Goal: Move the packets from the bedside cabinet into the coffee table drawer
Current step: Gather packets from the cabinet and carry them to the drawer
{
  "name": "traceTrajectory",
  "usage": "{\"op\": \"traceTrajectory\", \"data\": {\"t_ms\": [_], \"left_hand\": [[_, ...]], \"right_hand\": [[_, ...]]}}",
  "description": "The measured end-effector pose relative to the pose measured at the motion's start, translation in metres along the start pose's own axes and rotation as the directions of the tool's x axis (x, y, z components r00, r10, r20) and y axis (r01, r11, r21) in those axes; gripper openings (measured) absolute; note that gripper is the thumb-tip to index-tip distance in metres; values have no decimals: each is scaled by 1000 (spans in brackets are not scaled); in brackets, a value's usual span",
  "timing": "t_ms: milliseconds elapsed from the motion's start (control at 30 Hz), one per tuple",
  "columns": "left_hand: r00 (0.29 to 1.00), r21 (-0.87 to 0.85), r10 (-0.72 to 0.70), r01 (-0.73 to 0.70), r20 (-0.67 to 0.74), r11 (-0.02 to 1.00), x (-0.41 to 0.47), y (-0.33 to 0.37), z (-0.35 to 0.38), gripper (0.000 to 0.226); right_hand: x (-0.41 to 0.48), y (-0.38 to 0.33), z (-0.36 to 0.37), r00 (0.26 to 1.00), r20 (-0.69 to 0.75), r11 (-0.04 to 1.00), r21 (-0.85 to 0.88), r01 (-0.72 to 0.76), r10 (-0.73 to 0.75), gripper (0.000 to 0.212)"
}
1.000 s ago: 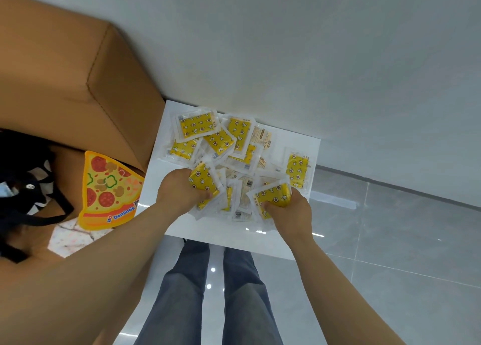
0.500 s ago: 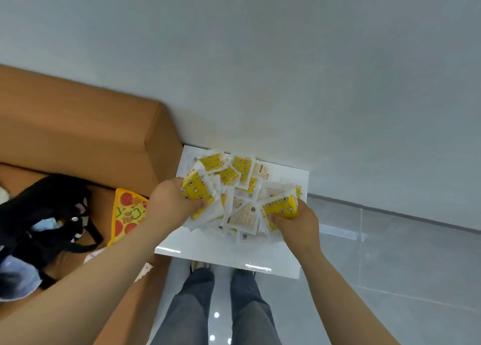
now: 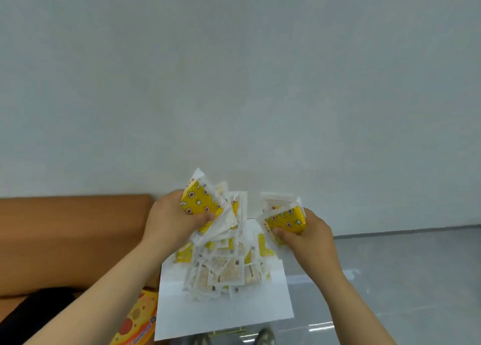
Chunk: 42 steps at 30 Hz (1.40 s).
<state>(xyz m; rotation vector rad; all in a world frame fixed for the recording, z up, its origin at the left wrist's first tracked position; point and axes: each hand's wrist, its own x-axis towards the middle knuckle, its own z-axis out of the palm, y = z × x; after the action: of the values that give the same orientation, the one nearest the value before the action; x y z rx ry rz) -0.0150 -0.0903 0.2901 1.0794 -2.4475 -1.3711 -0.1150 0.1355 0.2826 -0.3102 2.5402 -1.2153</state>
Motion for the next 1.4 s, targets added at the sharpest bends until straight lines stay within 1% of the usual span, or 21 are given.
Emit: {"op": "traceTrajectory", "data": {"t_ms": [133,267,467,633,833,1000,1067,1133,1300,1400], "left_hand": [[991,-23,137,-136,6,990,-4,60,-4,22],[962,-118,271,-265,40,957,-20,123,9,23],[881,-233,460,-427,111,874,-71,214,51,25],[790,-323,590,-523,164,789,-138,283,104,23],[680,-437,692,-560,244,704,-229,353,184,25],[569,-535,752,-542,334,648,-306,398,259,25],[533,-575,766,-521,358,631,-327,408,279,23],[475,-604,784,-506,400,615,-354,420,308,22],[349,-632,790,-475,504,612,-404,448,374,24],[255,-651,792,-459,555,604,-427,467,417,23]], "right_hand": [[-19,-23,-52,988,-153,998,57,13,-4,18],[-43,-33,-114,948,-316,995,87,50,-20,20],[-93,-20,-215,854,-520,984,130,119,-34,25],[-151,12,-303,760,-649,982,125,141,-27,24],[-231,68,-404,631,-776,990,84,111,-5,28],[-303,118,-472,498,-867,997,32,74,-9,33],[-322,132,-489,467,-884,998,27,48,1,35],[-346,152,-507,409,-912,999,36,8,30,35],[-389,196,-542,291,-952,995,79,-63,94,37],[-405,221,-559,208,-968,986,114,-125,138,36]]}}
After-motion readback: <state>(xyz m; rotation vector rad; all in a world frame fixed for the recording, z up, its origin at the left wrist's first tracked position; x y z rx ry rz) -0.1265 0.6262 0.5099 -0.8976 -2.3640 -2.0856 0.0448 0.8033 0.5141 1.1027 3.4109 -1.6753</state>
